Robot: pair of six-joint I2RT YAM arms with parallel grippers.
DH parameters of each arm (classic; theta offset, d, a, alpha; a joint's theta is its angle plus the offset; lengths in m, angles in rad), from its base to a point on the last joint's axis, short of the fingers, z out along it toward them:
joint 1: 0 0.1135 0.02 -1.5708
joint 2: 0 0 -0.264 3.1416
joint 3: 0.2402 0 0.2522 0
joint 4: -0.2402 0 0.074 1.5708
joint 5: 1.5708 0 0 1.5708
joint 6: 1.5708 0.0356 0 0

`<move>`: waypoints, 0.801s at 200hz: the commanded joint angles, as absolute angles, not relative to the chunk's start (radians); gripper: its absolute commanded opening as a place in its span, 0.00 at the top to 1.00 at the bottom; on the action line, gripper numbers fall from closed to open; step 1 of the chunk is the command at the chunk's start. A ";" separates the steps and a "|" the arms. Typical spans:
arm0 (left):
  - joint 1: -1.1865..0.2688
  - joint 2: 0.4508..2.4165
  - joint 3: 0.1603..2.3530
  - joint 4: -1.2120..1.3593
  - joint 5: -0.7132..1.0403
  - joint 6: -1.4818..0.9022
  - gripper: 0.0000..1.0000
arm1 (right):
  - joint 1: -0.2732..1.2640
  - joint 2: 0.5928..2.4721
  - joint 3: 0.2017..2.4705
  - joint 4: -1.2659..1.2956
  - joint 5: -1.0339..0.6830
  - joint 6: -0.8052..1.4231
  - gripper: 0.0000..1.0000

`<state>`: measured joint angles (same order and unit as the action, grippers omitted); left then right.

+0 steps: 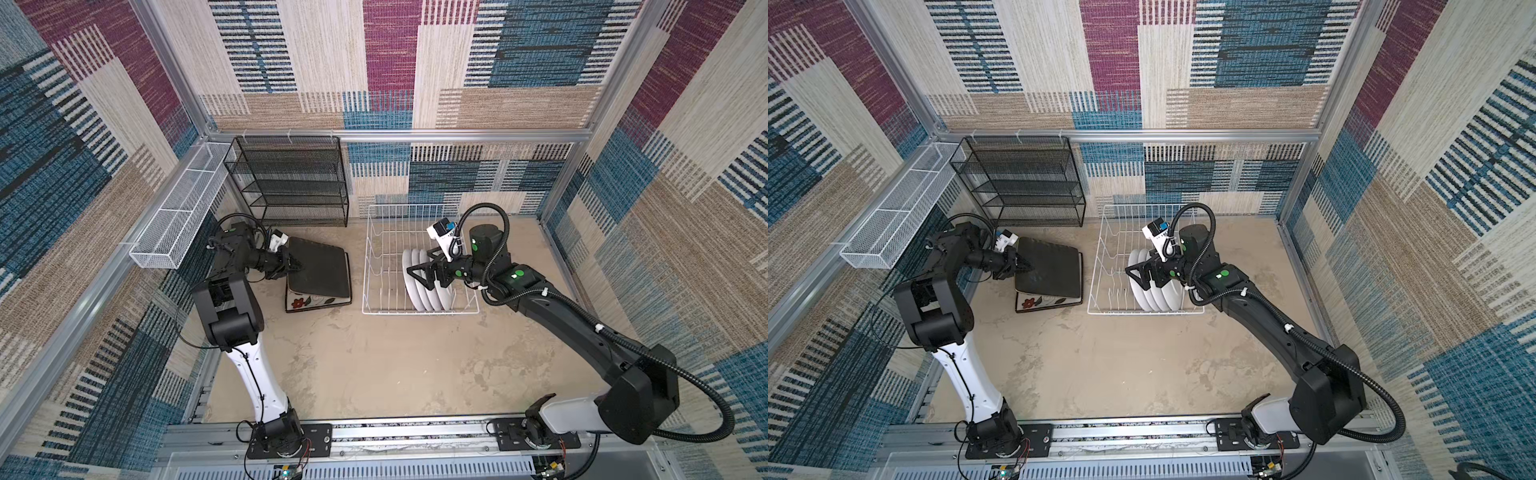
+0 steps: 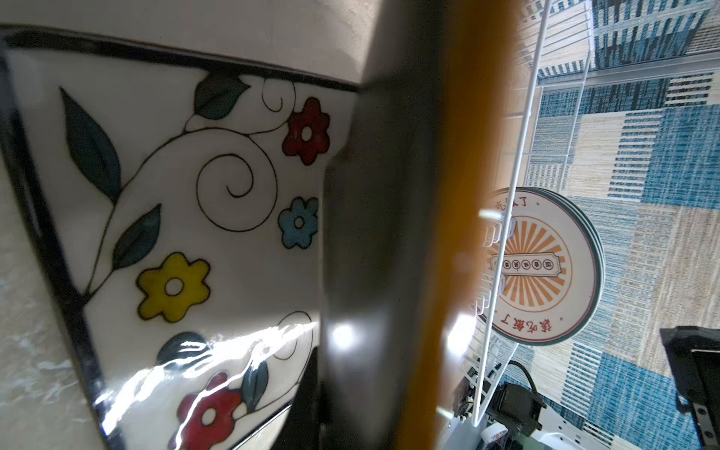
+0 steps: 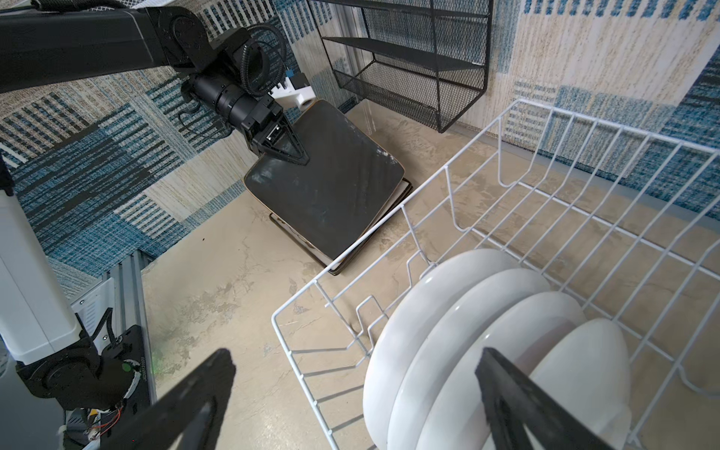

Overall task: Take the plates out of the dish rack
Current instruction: 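Lower the dark plate flat onto the floral plates with the left gripper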

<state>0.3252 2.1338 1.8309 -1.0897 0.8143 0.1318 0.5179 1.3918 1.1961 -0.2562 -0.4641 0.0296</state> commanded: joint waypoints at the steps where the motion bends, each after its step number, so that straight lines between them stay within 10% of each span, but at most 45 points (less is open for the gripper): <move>1: 0.342 2.139 1.845 -1.071 0.852 0.184 1.00 | 0.520 1.402 1.211 -0.242 -0.471 0.038 0.01; 160: 0.383 2.282 1.906 -1.155 0.794 0.223 0.96 | 0.523 1.408 1.214 -0.244 -0.461 0.034 0.01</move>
<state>0.3801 2.2662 1.8969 -1.1664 0.8917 0.1856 0.5201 1.4132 1.2121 -0.2558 -0.4702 0.0296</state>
